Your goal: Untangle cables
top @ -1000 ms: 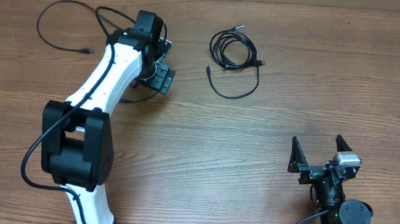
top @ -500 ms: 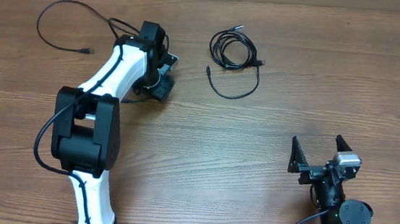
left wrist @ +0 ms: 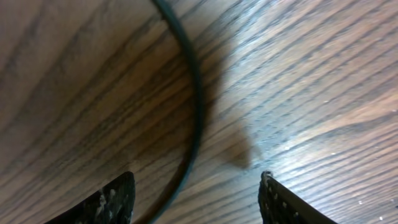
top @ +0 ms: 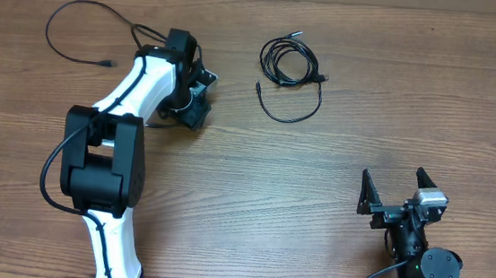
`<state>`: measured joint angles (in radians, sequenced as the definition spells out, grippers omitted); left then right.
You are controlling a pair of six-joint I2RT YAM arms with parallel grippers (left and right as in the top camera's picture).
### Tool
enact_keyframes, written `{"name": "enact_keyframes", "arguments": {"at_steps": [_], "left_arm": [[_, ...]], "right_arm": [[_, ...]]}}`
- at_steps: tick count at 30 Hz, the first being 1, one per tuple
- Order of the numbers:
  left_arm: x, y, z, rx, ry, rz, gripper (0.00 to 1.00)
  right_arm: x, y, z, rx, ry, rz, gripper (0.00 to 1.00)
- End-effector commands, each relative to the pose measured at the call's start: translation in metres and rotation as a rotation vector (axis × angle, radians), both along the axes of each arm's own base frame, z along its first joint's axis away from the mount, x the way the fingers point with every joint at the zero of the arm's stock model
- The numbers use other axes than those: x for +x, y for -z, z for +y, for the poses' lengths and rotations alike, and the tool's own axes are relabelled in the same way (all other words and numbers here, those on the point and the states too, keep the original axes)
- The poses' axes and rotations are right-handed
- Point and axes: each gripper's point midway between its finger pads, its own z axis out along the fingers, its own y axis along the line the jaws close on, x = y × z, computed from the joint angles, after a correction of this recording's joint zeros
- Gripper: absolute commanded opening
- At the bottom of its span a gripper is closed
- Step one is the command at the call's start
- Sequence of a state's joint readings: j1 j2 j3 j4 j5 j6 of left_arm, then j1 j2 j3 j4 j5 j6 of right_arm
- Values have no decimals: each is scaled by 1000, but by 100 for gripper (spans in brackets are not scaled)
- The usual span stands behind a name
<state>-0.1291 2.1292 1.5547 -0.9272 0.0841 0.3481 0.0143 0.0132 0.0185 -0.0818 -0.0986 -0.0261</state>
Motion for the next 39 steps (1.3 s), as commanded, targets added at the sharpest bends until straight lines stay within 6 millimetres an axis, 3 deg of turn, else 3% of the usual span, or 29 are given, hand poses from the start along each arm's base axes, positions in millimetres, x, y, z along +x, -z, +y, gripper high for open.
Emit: {"name": "enact_keyframes", "arguments": {"at_steps": [1,10,22,39], "left_arm": [[-6,11,-2,-83,-15,45,64],[-11,13,3,-95,-72,70,61],[-20,18,-5,-138,-69,98,59],[-21,15,-18,-213,-66,108,65]], "right_arm": [[1,3,-1,-5,6,2,100],[1,3,-1,-5,6,2,100],[1,3,-1,-5,6,2,100],[1,3,-1,-5,6,2,100]]}}
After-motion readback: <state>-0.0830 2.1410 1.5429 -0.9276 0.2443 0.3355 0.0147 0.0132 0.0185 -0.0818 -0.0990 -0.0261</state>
